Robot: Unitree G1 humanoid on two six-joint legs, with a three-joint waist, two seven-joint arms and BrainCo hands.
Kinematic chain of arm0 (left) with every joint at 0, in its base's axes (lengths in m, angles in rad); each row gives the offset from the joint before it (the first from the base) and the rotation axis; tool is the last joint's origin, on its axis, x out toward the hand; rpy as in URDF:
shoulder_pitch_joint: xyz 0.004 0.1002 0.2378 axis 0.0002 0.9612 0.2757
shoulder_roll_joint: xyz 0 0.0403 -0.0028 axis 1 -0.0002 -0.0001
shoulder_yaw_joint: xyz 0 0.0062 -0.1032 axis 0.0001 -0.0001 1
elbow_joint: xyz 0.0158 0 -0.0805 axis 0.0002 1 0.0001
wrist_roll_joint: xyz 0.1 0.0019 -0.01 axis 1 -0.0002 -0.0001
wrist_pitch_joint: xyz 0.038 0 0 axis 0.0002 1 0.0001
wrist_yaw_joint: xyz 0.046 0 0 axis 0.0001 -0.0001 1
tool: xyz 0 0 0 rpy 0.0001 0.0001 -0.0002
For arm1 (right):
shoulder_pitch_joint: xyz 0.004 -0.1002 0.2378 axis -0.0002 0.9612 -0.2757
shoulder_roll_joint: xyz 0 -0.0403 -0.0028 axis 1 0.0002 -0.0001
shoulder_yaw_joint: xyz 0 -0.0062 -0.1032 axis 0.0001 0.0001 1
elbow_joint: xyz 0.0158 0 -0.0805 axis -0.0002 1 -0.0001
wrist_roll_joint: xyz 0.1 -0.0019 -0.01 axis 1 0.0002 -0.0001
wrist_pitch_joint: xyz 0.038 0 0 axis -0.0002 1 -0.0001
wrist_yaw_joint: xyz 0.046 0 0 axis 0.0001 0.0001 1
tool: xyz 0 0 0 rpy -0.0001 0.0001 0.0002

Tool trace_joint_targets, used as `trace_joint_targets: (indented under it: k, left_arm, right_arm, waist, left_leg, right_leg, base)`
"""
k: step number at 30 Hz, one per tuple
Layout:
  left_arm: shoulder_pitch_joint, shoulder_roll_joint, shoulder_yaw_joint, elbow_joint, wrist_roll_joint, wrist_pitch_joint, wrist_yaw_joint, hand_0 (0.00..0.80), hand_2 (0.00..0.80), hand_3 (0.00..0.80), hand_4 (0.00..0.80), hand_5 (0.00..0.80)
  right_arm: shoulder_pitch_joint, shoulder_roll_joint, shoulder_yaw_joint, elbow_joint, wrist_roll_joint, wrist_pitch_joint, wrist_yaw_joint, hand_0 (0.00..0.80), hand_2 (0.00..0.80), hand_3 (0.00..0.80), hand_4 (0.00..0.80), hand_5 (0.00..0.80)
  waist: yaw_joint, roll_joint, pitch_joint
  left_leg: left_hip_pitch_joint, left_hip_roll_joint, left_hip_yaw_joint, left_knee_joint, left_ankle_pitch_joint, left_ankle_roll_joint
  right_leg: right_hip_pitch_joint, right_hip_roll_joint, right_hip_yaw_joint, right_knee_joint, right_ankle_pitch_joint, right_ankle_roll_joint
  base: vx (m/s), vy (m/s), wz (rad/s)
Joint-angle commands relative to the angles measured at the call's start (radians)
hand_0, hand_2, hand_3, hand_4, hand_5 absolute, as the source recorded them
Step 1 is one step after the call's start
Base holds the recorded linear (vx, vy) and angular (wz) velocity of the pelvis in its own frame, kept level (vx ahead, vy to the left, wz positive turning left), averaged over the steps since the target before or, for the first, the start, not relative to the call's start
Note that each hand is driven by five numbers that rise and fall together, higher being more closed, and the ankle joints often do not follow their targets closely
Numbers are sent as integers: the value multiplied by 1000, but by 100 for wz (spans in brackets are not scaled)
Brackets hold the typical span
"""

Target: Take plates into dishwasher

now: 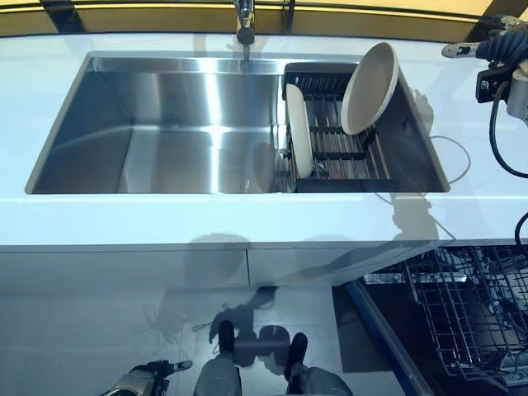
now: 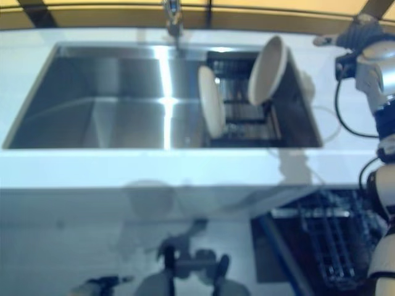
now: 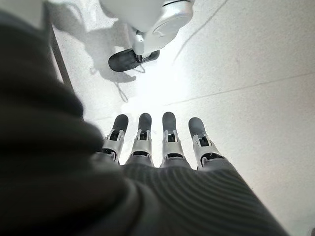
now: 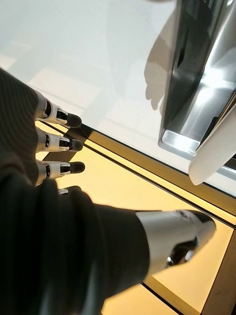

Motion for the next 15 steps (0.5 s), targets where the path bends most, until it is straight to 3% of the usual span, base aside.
trace_joint_targets:
  k: [1, 9, 15]
  left_arm:
    - [-20, 49, -18, 6, -55, -3, 47, 0, 0, 0, 0, 0]
    - [-55, 64, 70, -62, -228, -38, 245, 0, 0, 0, 0, 0]
    - [-81, 106, 102, -76, -232, 23, 207, 0, 0, 0, 0, 0]
  right_arm:
    - [-147, -14, 76, -43, 12, -68, -25, 0, 0, 0, 0, 0]
    - [-93, 12, 28, -95, 19, -68, -60, 0, 0, 0, 0, 0]
    - [-94, 23, 36, -93, 20, -86, -72, 0, 0, 0, 0, 0]
  waist:
    - [15, -38, -1]
    - [24, -39, 18]
    - [30, -31, 39]
  left_leg:
    - [-3, 35, -29, -4, -14, -66]
    - [-8, 31, -35, -4, -15, -65]
    - [-20, 25, -45, -4, -14, -63]
  right_leg:
    - [20, -46, 38, -2, -13, 93]
    - [16, -48, 33, -2, -13, 89]
    - [5, -52, 26, -2, -8, 89]
  base:
    - [0, 0, 0]
    - [12, 5, 2]
    - [-26, 18, 6]
